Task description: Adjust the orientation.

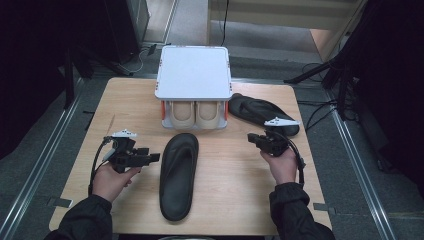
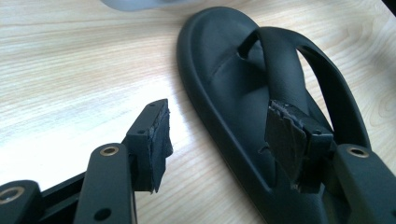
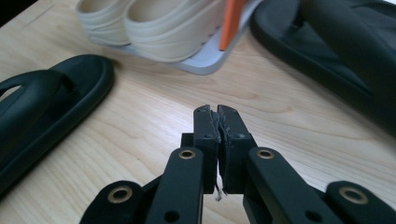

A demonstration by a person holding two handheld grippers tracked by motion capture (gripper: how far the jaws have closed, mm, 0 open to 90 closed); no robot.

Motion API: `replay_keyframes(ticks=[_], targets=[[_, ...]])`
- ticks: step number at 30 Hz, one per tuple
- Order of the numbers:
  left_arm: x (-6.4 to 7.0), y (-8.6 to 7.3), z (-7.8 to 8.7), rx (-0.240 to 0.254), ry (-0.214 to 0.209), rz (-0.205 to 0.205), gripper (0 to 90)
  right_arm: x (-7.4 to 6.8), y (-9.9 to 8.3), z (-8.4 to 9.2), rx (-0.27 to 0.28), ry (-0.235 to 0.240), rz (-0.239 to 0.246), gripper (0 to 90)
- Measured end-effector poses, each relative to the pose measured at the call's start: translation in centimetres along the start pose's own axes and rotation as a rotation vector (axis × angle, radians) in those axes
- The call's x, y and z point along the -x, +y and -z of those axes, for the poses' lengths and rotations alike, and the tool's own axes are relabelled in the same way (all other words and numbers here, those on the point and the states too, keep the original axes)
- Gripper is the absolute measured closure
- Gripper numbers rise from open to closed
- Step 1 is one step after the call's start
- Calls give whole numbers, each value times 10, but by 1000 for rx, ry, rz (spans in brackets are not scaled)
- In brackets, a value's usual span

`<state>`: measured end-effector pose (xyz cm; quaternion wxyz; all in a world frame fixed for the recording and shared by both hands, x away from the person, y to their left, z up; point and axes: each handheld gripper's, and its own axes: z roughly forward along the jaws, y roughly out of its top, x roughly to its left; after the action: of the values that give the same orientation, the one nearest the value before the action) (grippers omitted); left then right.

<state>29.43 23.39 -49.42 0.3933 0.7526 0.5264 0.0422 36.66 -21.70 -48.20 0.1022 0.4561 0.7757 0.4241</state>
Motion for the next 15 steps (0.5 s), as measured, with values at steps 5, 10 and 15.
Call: replay_keyframes(ticks=[5, 10, 15], targets=[[-4, 2, 1, 6, 5, 0, 405, 16, -2, 2, 0, -26, -40, 883], [-7, 2, 0, -4, 16, 3, 405, 27, 0, 2, -3, -51, -45, 884], [-7, 2, 0, -3, 16, 1, 404, 40, 0, 1, -2, -69, -58, 884]])
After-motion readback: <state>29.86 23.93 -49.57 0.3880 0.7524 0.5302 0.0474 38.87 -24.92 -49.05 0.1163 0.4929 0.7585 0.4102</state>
